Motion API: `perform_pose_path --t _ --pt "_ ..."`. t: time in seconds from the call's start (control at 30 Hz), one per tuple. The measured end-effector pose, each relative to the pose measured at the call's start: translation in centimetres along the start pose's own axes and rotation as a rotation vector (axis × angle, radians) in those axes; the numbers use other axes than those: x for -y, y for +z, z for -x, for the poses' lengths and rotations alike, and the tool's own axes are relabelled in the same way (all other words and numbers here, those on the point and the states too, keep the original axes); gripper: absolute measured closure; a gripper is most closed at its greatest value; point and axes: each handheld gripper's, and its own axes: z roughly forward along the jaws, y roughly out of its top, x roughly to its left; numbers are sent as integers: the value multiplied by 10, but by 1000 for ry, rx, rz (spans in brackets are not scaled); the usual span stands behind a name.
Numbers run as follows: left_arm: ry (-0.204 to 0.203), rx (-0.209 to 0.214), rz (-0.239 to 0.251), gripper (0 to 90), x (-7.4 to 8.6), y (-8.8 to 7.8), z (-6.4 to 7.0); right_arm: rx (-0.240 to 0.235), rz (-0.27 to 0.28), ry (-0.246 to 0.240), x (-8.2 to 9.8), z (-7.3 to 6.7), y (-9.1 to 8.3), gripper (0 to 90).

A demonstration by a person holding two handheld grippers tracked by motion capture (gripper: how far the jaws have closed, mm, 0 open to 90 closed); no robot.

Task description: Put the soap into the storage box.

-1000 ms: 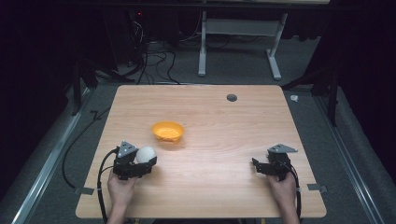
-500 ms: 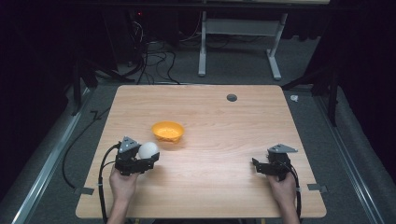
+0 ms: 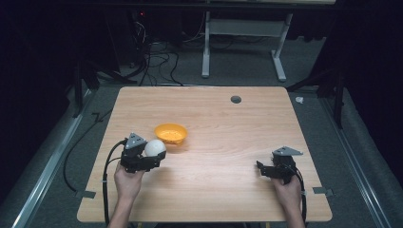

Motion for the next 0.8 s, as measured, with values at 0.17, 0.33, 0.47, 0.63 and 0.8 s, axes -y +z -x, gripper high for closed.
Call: perform_pose_path --t 0.17,0.33,0.47,0.63,0.8 --pt "-17 13 3 240 -4 1 -2 0 0 -2 0 0 0 220" --pt "-10 14 0 239 -10 2 -2 0 0 -1 0 0 0 220" --pt "-13 20 -4 240 -14 4 -3 0 0 -1 0 0 0 220" --pt "-8 26 -9 240 -19 7 -3 -1 0 0 0 0 0 220" --pt "-6 31 -9 240 -24 9 -4 -1 0 0 0 0 0 220"
